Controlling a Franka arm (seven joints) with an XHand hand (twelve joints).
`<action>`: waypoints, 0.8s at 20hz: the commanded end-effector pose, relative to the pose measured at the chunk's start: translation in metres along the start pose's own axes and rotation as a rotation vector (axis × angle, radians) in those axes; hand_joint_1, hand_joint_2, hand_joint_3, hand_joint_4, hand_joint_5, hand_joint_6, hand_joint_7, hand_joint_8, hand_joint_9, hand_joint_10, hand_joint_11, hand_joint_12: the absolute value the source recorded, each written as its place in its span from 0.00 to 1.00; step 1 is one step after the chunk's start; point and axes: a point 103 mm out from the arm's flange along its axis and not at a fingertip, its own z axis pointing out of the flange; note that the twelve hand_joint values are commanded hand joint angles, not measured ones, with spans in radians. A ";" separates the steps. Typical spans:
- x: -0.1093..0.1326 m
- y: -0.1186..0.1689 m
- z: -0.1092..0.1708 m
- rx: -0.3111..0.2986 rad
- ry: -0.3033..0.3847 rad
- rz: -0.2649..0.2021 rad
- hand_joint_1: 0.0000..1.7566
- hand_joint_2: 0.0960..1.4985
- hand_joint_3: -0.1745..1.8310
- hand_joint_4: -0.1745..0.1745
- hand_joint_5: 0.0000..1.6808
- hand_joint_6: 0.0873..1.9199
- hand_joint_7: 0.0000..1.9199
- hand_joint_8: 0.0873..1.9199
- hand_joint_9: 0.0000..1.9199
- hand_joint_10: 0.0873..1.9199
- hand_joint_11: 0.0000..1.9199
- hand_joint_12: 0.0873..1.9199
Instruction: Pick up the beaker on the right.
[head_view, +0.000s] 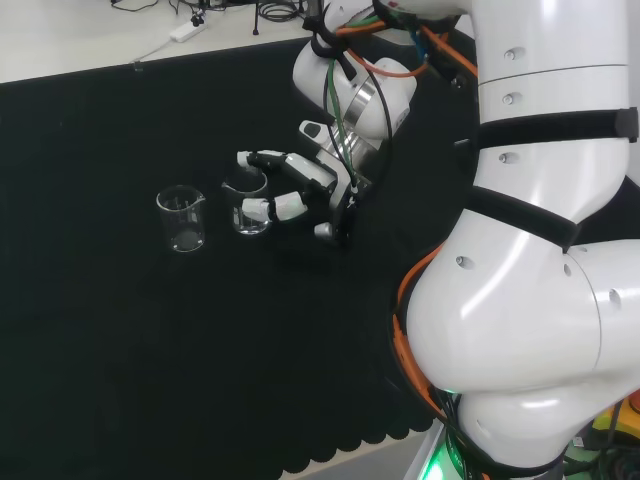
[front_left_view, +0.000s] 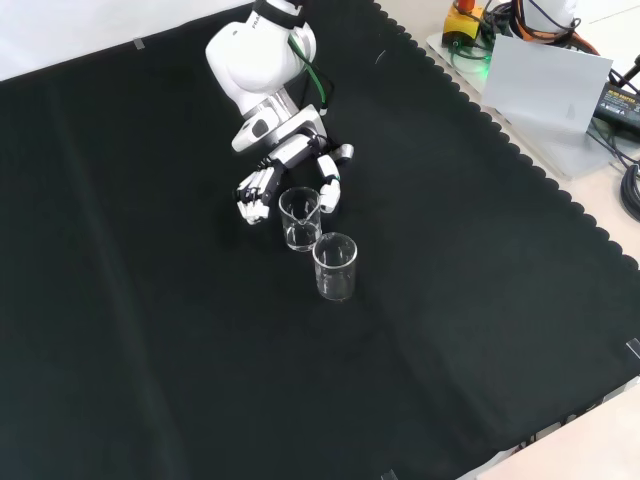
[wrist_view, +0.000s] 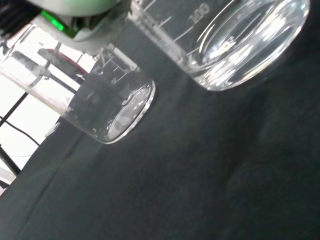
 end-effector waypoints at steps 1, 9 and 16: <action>0.008 0.006 0.005 0.003 -0.019 0.005 0.46 0.30 0.42 0.43 0.26 0.00 0.15 0.24 0.18 0.26 0.00 0.58; 0.014 0.013 0.014 0.017 -0.029 0.002 0.46 0.30 0.41 0.42 0.27 0.00 0.16 0.24 0.18 0.26 0.00 0.59; 0.015 0.014 0.014 0.005 -0.038 0.010 0.46 0.30 0.41 0.42 0.28 0.00 0.16 0.24 0.18 0.26 0.00 0.59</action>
